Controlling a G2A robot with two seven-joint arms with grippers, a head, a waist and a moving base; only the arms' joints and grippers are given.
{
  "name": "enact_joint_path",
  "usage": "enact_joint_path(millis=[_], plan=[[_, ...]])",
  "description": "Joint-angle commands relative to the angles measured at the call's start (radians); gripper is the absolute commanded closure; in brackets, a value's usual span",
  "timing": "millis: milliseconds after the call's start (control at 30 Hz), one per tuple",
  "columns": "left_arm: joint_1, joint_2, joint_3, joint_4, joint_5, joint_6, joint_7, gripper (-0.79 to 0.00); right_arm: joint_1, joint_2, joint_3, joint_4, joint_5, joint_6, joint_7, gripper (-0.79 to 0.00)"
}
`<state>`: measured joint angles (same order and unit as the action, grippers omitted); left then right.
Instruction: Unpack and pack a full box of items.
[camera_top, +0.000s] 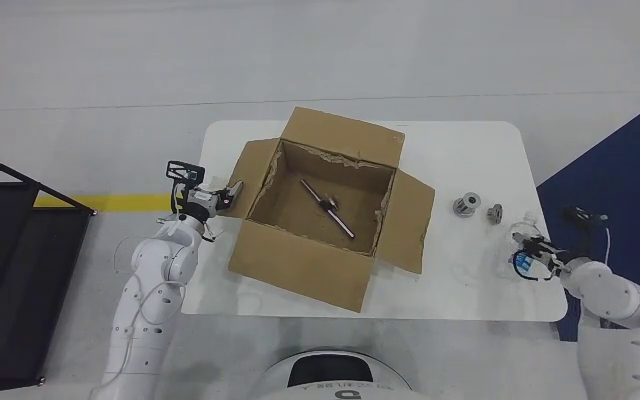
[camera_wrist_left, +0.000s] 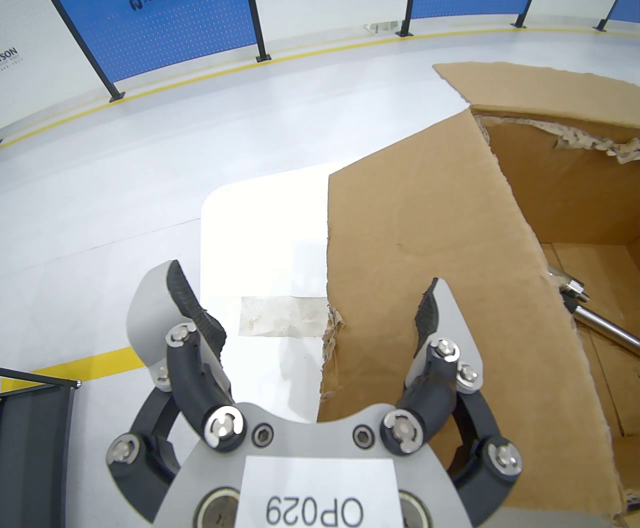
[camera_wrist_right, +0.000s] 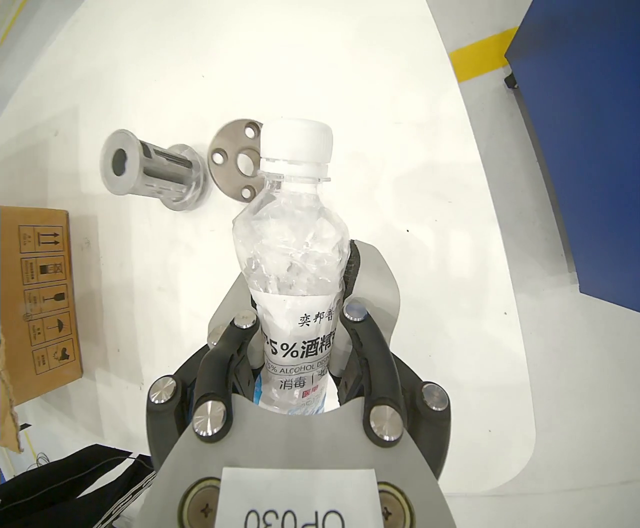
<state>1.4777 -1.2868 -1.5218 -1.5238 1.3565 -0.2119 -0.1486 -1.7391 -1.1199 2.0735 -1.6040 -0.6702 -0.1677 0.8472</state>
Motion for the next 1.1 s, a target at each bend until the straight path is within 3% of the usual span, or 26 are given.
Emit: enact_joint_path(millis=[0, 67, 133, 233, 367, 600, 767, 933, 1067], plan=[[0.000, 0.000, 0.000, 0.000, 0.000, 0.000, 0.000, -0.785, -0.022, -0.002, 0.023, -0.029, 0.059, -0.033, -0.035, 0.000], [0.000, 0.000, 0.000, 0.000, 0.000, 0.000, 0.000, -0.785, -0.055, -0.005, 0.049, -0.081, 0.139, -0.106, -0.073, 0.000], [0.000, 0.000, 0.000, 0.000, 0.000, 0.000, 0.000, -0.785, -0.098, -0.006, 0.064, -0.150, 0.240, -0.261, -0.086, 0.000], [0.000, 0.000, 0.000, 0.000, 0.000, 0.000, 0.000, -0.785, -0.145, -0.007, 0.066, -0.226, 0.341, -0.412, -0.095, 0.000], [0.000, 0.000, 0.000, 0.000, 0.000, 0.000, 0.000, -0.785, -0.133, -0.004, 0.012, -0.362, 0.302, -0.416, -0.085, 0.000], [0.000, 0.000, 0.000, 0.000, 0.000, 0.000, 0.000, -0.785, -0.028, 0.005, -0.178, -0.575, 0.110, -0.294, -0.023, 0.000], [0.000, 0.000, 0.000, 0.000, 0.000, 0.000, 0.000, -0.785, 0.097, 0.008, -0.400, -0.630, -0.155, -0.191, 0.029, 0.000], [0.000, 0.000, 0.000, 0.000, 0.000, 0.000, 0.000, -0.785, 0.197, -0.004, -0.665, -0.612, -0.444, -0.081, 0.003, 0.000], [0.000, 0.000, 0.000, 0.000, 0.000, 0.000, 0.000, -0.785, 0.290, -0.020, -0.820, -0.520, -0.522, -0.020, -0.010, 0.000]])
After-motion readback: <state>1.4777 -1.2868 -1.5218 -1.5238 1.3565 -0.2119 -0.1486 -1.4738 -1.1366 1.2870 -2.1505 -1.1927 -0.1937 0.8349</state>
